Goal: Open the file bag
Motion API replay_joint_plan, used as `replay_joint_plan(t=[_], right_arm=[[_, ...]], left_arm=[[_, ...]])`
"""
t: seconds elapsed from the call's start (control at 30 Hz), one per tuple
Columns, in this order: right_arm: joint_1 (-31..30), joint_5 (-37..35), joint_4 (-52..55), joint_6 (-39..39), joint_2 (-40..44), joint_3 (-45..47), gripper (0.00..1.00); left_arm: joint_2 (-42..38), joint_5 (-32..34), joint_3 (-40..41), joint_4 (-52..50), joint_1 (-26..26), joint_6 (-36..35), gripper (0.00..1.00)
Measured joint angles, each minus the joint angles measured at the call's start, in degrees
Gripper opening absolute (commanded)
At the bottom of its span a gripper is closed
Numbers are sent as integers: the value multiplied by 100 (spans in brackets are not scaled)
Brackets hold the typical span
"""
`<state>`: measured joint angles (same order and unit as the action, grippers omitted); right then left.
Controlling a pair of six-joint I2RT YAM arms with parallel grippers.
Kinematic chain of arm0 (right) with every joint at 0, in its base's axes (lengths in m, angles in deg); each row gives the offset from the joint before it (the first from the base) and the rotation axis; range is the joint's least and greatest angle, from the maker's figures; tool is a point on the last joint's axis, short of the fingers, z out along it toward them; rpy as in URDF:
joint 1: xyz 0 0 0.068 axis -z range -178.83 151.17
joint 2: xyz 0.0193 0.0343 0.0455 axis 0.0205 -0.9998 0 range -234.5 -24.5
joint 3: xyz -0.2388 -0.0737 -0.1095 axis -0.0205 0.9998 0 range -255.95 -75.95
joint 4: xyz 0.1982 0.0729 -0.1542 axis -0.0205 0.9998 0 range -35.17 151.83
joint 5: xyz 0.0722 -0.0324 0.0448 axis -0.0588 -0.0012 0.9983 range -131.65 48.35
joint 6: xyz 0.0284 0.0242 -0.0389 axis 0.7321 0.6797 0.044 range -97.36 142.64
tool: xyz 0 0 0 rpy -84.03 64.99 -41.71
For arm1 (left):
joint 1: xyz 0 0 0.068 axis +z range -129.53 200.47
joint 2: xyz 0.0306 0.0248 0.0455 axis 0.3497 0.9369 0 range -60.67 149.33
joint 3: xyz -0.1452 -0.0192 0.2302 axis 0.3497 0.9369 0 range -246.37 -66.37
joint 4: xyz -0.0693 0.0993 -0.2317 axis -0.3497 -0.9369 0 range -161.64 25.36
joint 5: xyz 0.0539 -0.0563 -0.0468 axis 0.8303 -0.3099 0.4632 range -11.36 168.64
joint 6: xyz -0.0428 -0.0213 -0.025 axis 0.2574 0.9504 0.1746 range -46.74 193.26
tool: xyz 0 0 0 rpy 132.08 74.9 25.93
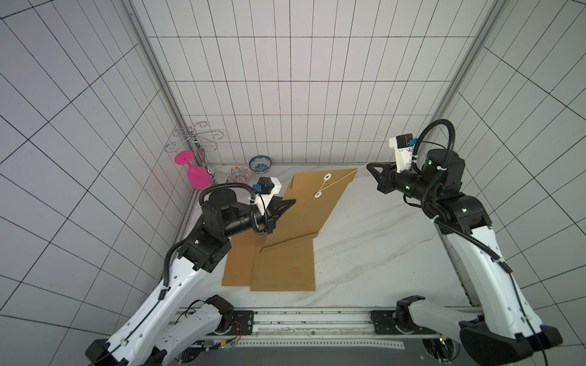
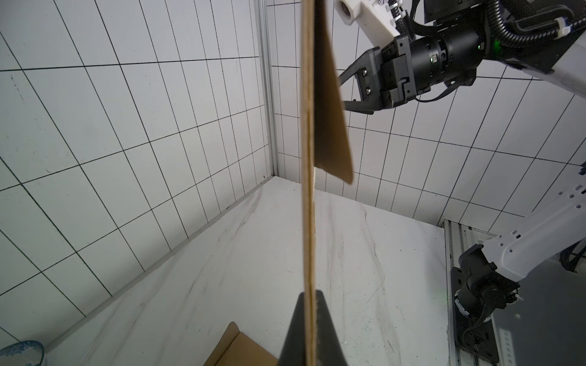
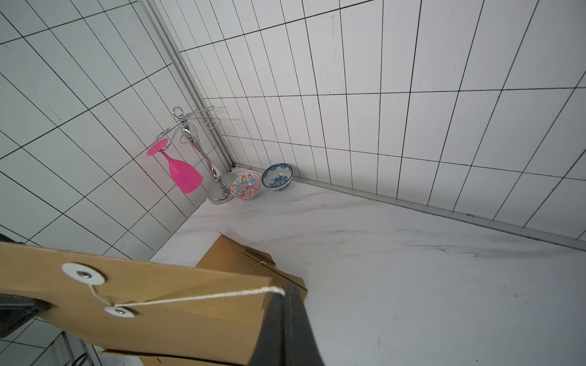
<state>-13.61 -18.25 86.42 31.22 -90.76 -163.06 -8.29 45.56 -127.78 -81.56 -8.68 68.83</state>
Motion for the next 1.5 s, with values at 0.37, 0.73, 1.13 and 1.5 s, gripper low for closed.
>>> replay_joint_plan(t=[0.37, 0.73, 1.13, 1.5], right_arm=[[155, 144, 59, 35, -2, 262, 0], [168, 310, 57, 131, 17, 542, 0], [168, 326, 35, 151, 146, 728, 0], [166, 660, -107, 286, 151, 975, 0]], left_arm=[[-68, -400, 17, 339, 227, 280, 0], [-76, -404, 9, 822, 306, 649, 0], [-24, -267, -234, 1191, 350, 870, 0], [37, 42, -332, 1207, 372, 1016, 0]])
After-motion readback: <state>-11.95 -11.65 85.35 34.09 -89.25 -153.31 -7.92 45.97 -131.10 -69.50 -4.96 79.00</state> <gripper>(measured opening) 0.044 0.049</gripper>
